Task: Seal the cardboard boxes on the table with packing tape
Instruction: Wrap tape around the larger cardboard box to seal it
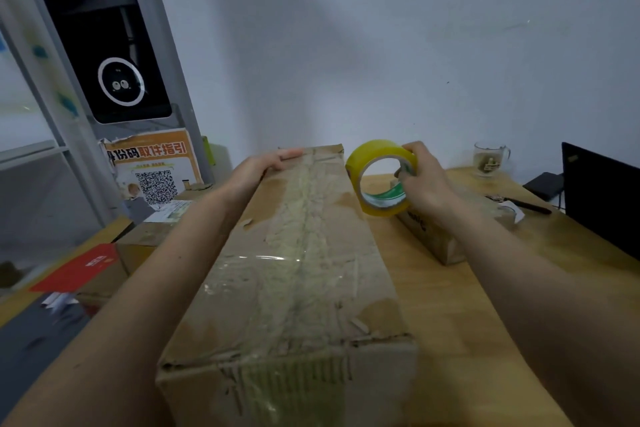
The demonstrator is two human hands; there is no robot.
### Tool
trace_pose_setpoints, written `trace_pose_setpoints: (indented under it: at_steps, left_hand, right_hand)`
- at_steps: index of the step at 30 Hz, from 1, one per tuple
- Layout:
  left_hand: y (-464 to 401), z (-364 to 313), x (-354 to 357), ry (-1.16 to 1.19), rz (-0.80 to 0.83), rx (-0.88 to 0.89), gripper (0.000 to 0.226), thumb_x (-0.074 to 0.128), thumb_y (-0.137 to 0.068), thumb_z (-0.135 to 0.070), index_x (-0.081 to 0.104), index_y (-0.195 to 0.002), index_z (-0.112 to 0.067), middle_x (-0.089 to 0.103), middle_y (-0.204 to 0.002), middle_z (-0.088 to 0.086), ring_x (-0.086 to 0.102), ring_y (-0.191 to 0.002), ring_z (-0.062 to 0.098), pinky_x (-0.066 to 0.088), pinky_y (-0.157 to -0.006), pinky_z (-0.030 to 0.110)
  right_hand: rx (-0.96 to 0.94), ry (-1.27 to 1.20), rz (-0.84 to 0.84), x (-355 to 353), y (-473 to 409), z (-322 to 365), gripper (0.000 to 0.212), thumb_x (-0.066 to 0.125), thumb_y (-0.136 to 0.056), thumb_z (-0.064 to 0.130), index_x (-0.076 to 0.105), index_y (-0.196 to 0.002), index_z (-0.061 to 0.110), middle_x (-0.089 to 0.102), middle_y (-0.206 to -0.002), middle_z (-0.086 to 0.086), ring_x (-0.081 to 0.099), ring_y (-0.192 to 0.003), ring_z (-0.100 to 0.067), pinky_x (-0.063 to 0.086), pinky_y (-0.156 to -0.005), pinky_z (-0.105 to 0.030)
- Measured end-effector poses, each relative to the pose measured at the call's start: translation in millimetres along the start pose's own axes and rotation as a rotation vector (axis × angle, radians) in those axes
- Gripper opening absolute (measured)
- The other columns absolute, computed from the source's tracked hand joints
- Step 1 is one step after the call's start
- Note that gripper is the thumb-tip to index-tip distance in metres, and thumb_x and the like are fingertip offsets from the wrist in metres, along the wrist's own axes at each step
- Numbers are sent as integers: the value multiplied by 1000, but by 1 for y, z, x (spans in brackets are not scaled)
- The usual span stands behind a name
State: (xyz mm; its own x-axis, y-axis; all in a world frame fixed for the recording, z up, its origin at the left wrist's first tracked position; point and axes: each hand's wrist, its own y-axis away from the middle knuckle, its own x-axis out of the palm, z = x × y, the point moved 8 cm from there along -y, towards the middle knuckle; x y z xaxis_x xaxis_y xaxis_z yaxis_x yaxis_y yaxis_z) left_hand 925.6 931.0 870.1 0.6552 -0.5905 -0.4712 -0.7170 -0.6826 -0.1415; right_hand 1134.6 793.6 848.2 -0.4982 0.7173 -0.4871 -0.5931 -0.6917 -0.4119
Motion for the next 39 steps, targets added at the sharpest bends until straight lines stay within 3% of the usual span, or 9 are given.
trace_pose_setpoints:
  at_steps: [4,8,14,20,23,27,31,35,39]
  left_hand:
    - [15,-12,-8,-519,65,-132,51,22,-105,-52,31,-153,-37,1,-167,4,6,-153,26,11,-123,43]
    - [17,-40,29,-914,295,-199,115,17,-59,-90,26,-156,-29,16,-165,2,12,-152,22,7,-121,44]
    - [2,-62,72,-804,332,3,63,55,-92,-51,51,-135,-5,52,-139,13,48,-130,27,35,-111,43]
    - [7,-39,31,-786,121,-181,79,56,-83,-66,40,-146,-22,42,-150,6,42,-136,26,36,-102,33]
    - [11,-28,26,-556,185,-313,33,61,-87,-55,68,-102,-27,73,-114,5,71,-96,18,54,-78,24]
    - [9,-33,19,-436,50,-329,18,73,-80,-35,60,-83,-23,69,-77,1,69,-64,16,53,-49,19]
    - [12,-44,10,-297,-32,-268,32,76,-78,-27,59,-105,-26,63,-88,0,65,-73,16,54,-58,24]
    - [20,-52,5,-103,4,-278,16,77,-73,-26,71,-86,-20,75,-75,7,72,-60,21,61,-59,34]
    - [30,-25,2,141,-57,-304,12,77,-64,-30,77,-58,-19,73,-68,6,69,-55,19,60,-61,30]
  right_hand:
    - [-7,8,-8,2,-5,7,35,39,-98,1,42,-131,14,55,-111,-12,54,-98,-27,45,-75,-35]
    - [-32,92,-21,11,-6,19,39,39,-98,1,39,-134,15,52,-111,-11,53,-97,-30,45,-70,-34]
    - [-29,89,-38,4,-9,14,39,39,-97,1,40,-133,17,54,-117,-14,54,-105,-31,47,-87,-45]
    - [-59,45,8,16,-8,12,36,41,-97,3,39,-131,15,51,-107,-9,50,-91,-26,35,-65,-30]
    - [-70,60,8,19,-10,16,39,43,-97,4,39,-133,17,50,-104,-6,50,-85,-23,33,-52,-24]
    - [2,-30,13,17,-11,12,44,47,-96,5,39,-136,22,49,-113,-4,51,-75,-15,33,-38,-13]
    - [60,-131,-29,-1,-13,15,47,51,-93,8,39,-138,17,47,-117,-5,54,-84,-18,38,-44,-18]
    - [-24,-188,-132,-26,-19,46,32,53,-90,12,50,-121,14,49,-99,1,55,-91,-23,48,-66,-35]
    - [-83,-200,-130,-29,-22,70,16,54,-89,17,50,-104,19,49,-87,4,49,-74,-16,37,-60,-31]
